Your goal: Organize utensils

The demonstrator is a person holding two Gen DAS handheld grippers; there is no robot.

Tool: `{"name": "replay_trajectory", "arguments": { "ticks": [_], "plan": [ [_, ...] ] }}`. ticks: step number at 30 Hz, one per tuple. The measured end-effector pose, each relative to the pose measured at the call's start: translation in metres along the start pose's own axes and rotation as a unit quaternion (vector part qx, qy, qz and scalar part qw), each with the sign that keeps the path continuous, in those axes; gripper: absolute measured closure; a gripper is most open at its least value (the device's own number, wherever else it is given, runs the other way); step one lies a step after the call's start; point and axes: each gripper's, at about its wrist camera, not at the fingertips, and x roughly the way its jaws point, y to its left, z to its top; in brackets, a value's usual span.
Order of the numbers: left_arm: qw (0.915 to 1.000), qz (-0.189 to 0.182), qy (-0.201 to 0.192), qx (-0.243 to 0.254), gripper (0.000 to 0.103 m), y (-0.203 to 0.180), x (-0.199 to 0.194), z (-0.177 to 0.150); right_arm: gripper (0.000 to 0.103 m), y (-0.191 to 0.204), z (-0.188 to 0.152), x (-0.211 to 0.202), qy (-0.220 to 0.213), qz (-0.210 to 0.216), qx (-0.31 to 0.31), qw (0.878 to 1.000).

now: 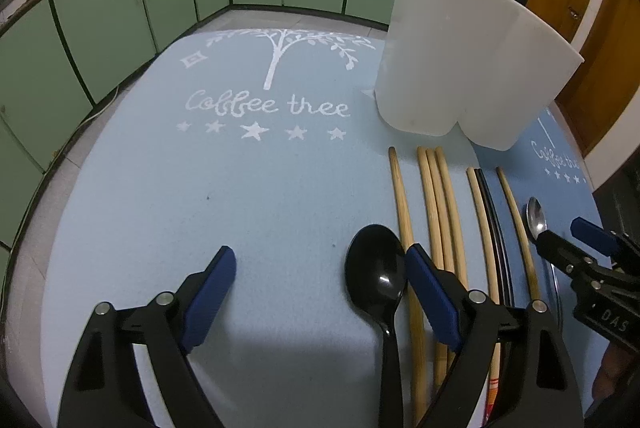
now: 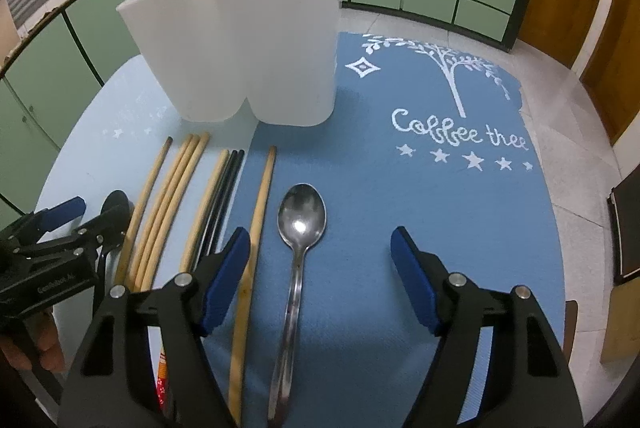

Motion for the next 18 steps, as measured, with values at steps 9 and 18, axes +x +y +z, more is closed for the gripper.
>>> {"name": "replay_trajectory", "arguments": {
  "ticks": [9,18],
  "plan": [
    [0.9993,-0.037,-0.006,-0.009,0.065,0.005,-0.003,0.003,0.038,0.000,0.000,0.006,0.008,0.003,-0.003,1.000],
    [0.9963,-0.084,-0.011,0.014,0.078,-0.001,-0.004,0.011,0.041,-0.009,0.001,0.007,0.014,0.004,0.002,1.000]
  ]
}}
